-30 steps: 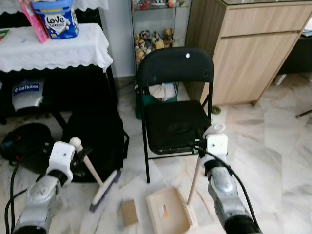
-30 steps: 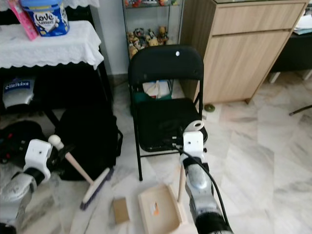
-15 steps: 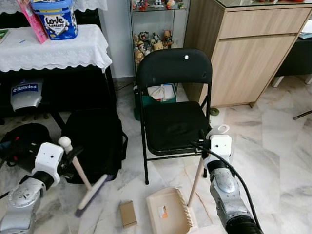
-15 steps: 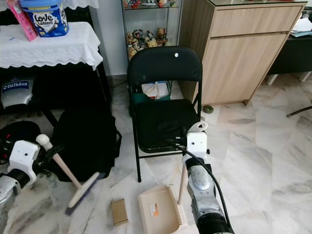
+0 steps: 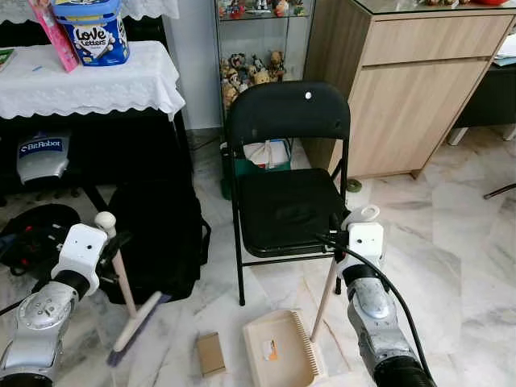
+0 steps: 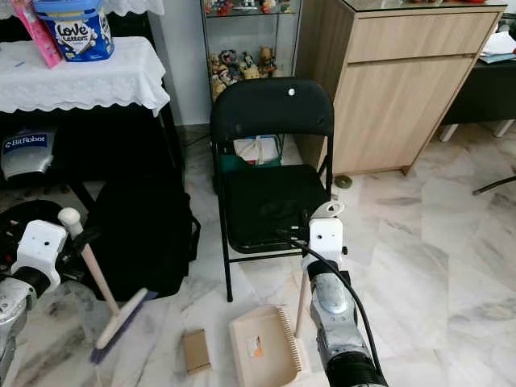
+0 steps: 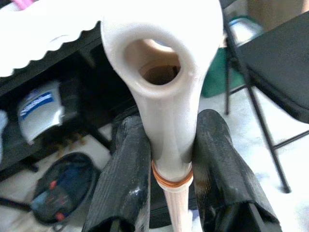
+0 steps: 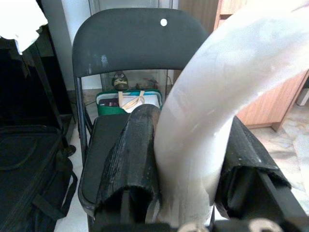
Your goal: Sweep floor
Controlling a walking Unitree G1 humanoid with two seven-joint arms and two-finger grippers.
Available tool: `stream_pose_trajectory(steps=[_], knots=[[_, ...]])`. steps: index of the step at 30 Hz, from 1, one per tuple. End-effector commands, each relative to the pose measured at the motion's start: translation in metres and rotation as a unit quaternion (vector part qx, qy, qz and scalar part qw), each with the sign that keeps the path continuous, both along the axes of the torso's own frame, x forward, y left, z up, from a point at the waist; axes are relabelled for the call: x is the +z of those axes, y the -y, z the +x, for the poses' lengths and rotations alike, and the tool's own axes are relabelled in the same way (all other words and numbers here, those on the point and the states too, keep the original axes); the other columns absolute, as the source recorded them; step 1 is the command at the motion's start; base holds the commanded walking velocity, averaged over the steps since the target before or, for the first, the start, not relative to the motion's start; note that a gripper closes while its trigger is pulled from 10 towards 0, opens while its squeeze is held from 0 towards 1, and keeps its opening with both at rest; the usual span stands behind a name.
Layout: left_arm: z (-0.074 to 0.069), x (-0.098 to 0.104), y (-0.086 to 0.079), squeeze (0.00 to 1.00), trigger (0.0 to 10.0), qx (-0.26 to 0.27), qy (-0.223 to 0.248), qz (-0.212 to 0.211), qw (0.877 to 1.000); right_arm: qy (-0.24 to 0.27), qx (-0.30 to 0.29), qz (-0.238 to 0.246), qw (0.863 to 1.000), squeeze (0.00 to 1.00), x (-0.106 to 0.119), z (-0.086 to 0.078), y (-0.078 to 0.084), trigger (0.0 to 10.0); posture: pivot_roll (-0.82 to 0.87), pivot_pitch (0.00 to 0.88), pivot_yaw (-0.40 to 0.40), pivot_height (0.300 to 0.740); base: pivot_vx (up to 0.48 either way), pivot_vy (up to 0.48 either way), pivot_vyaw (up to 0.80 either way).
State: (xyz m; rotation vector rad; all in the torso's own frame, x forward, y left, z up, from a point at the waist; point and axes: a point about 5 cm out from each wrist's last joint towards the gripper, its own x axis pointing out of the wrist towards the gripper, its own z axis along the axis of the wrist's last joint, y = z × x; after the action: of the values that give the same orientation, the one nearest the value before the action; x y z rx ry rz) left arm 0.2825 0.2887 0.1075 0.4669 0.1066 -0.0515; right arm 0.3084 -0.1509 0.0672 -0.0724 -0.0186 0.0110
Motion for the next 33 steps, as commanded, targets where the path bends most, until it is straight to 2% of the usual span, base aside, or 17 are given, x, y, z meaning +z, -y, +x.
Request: stream_pose_trajectory(steps=[1,7,10,13,16,18,19,22,26,28,33], knots=[[0.003,0.02,-0.02,0.0,10.0,0.054,0.026,0.076,0.995,0.014,0.001,0.003,1.0,0.0,0.007,0.005,-0.001,10.0,-0.06,0.057,-0.005,0.74,0.0,0.0,0.0],[0.011,0.023,-0.014,0.0,10.0,0.085,0.045,0.078,0.992,0.014,0.0,0.003,1.0,0.0,0.008,0.005,0.0,10.0,-0.06,0.062,-0.005,0.74,0.0,0.0,0.0],[0.013,0.019,-0.011,0.0,10.0,0.092,0.038,0.082,0.992,0.013,0.0,0.003,1.0,0.0,0.007,0.005,0.0,10.0,-0.06,0.062,-0.005,0.74,0.0,0.0,0.0],[0.015,0.015,-0.011,0.0,10.0,0.096,0.017,0.11,0.989,0.013,0.0,0.003,1.0,0.0,0.007,0.005,0.0,10.0,-0.07,0.063,-0.006,0.74,0.0,0.0,0.0],[0.016,0.016,-0.013,0.0,10.0,0.105,0.025,0.097,0.989,0.012,0.001,0.003,1.0,0.0,0.007,0.005,0.0,10.0,-0.06,0.064,-0.006,0.74,0.0,0.0,0.0],[0.016,0.015,-0.006,0.0,10.0,0.091,0.038,0.055,0.994,0.012,0.001,0.004,1.0,0.0,0.007,0.005,-0.001,10.0,-0.06,0.061,-0.004,0.74,0.0,0.0,0.0],[0.017,0.014,0.002,0.0,10.0,0.079,0.052,0.008,0.996,0.012,0.001,0.005,1.0,0.0,0.007,0.005,-0.001,10.0,-0.06,0.061,-0.004,0.74,0.0,0.0,0.0],[0.013,0.004,0.02,0.0,10.0,0.071,0.063,-0.06,0.994,0.013,-0.002,0.005,1.0,0.0,0.007,0.005,-0.001,10.0,-0.06,0.055,-0.002,0.74,0.0,0.0,0.0],[0.009,-0.006,0.036,0.0,10.0,0.057,0.062,-0.077,0.993,0.014,-0.007,0.003,1.0,0.0,0.007,0.005,0.001,10.0,-0.07,0.05,-0.002,0.74,0.0,0.0,0.0],[0.006,-0.009,0.047,0.0,10.0,0.06,0.072,-0.105,0.99,0.018,-0.012,0.003,1.0,0.0,0.007,0.004,0.002,10.0,-0.07,0.044,-0.002,0.74,0.0,0.0,0.0],[0.006,-0.008,0.052,0.0,10.0,0.062,0.085,-0.117,0.987,0.025,-0.022,0.011,0.999,0.0,0.008,0.003,0.004,10.0,-0.07,0.038,-0.004,0.74,0.0,0.0,0.0]])
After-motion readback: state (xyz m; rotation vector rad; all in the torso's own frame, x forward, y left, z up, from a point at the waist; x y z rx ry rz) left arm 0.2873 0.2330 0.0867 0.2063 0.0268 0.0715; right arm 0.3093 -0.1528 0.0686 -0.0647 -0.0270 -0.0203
